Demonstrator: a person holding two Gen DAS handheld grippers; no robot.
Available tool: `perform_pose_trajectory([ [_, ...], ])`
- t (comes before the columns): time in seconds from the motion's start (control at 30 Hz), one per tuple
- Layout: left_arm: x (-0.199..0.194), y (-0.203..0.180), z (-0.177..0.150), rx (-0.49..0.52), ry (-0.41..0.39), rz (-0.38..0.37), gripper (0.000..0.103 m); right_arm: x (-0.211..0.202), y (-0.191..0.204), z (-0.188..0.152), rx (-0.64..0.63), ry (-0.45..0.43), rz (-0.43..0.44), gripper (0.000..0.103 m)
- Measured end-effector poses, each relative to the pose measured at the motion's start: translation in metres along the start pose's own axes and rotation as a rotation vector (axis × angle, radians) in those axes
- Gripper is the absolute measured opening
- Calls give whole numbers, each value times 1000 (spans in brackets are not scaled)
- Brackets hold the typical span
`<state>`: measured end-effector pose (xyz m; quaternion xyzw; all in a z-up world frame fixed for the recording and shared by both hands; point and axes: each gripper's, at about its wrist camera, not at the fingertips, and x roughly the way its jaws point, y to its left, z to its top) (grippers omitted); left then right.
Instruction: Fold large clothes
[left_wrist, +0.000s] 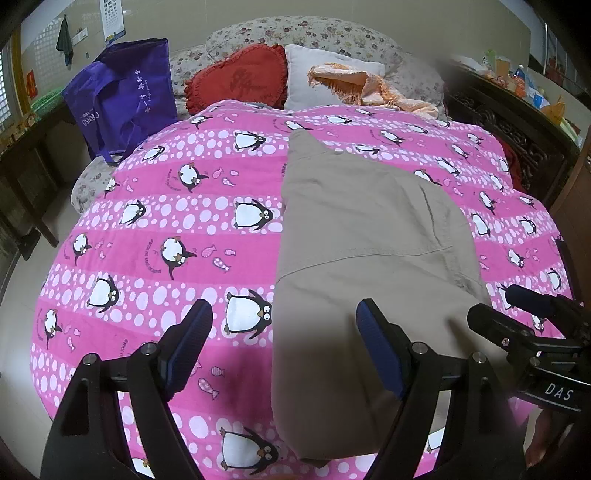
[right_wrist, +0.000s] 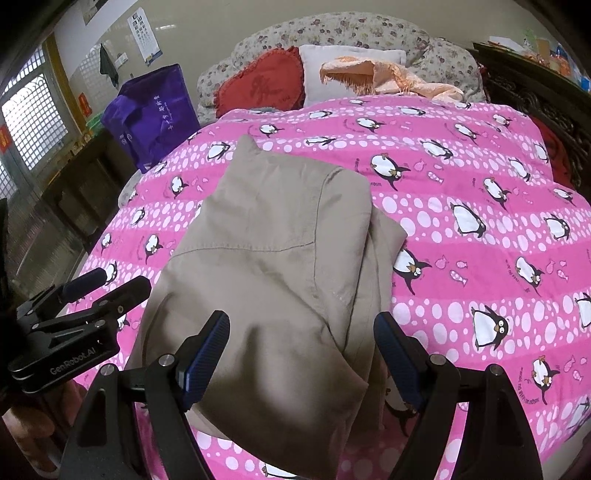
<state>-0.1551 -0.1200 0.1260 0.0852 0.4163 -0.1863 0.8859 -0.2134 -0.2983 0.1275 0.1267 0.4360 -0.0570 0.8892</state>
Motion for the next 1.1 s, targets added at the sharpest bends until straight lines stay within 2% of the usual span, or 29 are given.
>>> perform_pose_trajectory([
  [0.8,2,2,2,-9,2,-1,80,9,-3,1,5,27,1,82],
  [1.1,3,9,4,-4,-30,4,80,14,-7,2,5,36,9,82],
])
